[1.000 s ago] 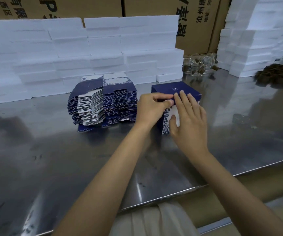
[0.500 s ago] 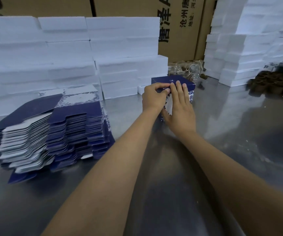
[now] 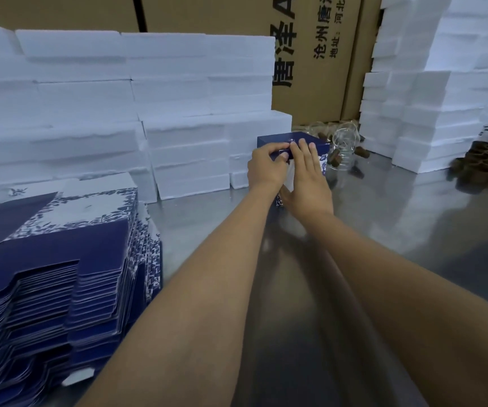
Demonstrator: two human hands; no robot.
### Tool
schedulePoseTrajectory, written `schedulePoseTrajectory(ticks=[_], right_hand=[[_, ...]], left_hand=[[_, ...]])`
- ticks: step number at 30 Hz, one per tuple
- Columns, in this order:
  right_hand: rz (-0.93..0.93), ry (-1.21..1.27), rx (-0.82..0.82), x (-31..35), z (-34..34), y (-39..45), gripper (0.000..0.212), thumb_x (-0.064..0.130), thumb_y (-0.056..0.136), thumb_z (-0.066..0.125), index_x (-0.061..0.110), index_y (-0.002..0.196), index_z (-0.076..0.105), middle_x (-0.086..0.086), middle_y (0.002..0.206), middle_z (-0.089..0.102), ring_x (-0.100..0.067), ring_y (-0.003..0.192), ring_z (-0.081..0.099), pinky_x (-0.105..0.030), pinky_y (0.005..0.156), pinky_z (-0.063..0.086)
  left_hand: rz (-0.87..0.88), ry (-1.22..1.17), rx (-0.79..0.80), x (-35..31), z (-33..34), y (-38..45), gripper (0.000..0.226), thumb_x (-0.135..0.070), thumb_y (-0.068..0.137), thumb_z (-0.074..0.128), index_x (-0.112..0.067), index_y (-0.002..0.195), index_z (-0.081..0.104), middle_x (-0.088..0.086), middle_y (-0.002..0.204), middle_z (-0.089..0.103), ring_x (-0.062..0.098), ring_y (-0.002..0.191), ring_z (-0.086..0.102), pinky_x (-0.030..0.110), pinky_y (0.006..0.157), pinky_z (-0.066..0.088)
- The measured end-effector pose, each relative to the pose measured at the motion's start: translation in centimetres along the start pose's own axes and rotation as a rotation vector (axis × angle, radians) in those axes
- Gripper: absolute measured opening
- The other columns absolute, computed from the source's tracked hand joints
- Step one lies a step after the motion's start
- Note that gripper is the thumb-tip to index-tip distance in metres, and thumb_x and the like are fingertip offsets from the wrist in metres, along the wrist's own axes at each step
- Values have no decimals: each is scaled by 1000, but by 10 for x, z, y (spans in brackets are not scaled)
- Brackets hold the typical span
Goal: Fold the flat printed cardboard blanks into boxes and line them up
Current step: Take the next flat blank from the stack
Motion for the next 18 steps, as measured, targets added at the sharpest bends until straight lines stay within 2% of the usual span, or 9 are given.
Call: schedulePoseTrajectory(ticks=[4,7,10,12,13,15,17,18], right_hand=[[5,-12,36,-2,7,6,86,33,100,59,18,163,2,6,171,-9,-12,157,-11,-39,122,28],[4,-70,97,-1,7,4,91,41,101,56,18,163,-7,4,170,-16,-14,157,-12,-38,124,20],[-26,-126,132,5,-1,-3,97,41,101,57,15,161,-15,-1,169,-19,-17,157,-12,-37,128,9],[-41,-124,100,8,-8,-15,97,35,101,57,14,160,-16,-2,169,-19,-17,157,-11,-35,128,8],[-40,-101,91,10,-10,-22,95,33,101,57,14,160,-15,-2,169,-19,-16,157,-11,-35,128,9],[-28,-42,109,15,-13,-38,94,31,101,57,15,161,-13,0,169,-18,-14,157,-10,-34,126,8],[-32,14,148,27,-13,-53,92,29,100,57,14,161,-10,0,170,-16,-14,157,-10,-33,125,8],[-38,47,172,35,-14,-61,91,28,100,57,13,161,-8,-1,170,-15,-15,157,-10,-34,125,8]], left_hand=[[-11,27,-2,4,4,9,26,-9,98,60,-16,120,73,2,123,71,19,115,63,33,105,49],[-59,80,90,2,9,9,35,-7,101,52,-19,130,67,3,134,65,24,123,59,36,106,48],[-156,115,250,-4,14,0,61,-1,99,44,-30,152,39,8,152,47,32,131,51,44,106,48],[-168,120,282,-11,10,-11,73,-1,98,43,-33,159,17,9,157,39,33,138,45,41,111,42],[-168,118,267,-14,5,-19,74,-4,98,44,-32,159,13,9,158,38,32,139,44,36,110,40],[-197,73,218,-17,-9,-35,71,-12,98,49,-28,159,16,7,155,42,28,135,48,30,104,40],[-247,18,191,-19,-22,-55,67,-16,98,51,-21,158,20,8,154,43,27,134,48,30,104,39],[-270,4,183,-19,-29,-65,64,-17,99,50,-19,157,21,9,154,43,26,130,50,26,99,40]])
Point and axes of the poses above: each hand's wrist, its own y-axis towards the middle knuckle, its own z-axis out of the palm, x = y × z, the point moved 8 cm from there along y, towards the middle knuckle
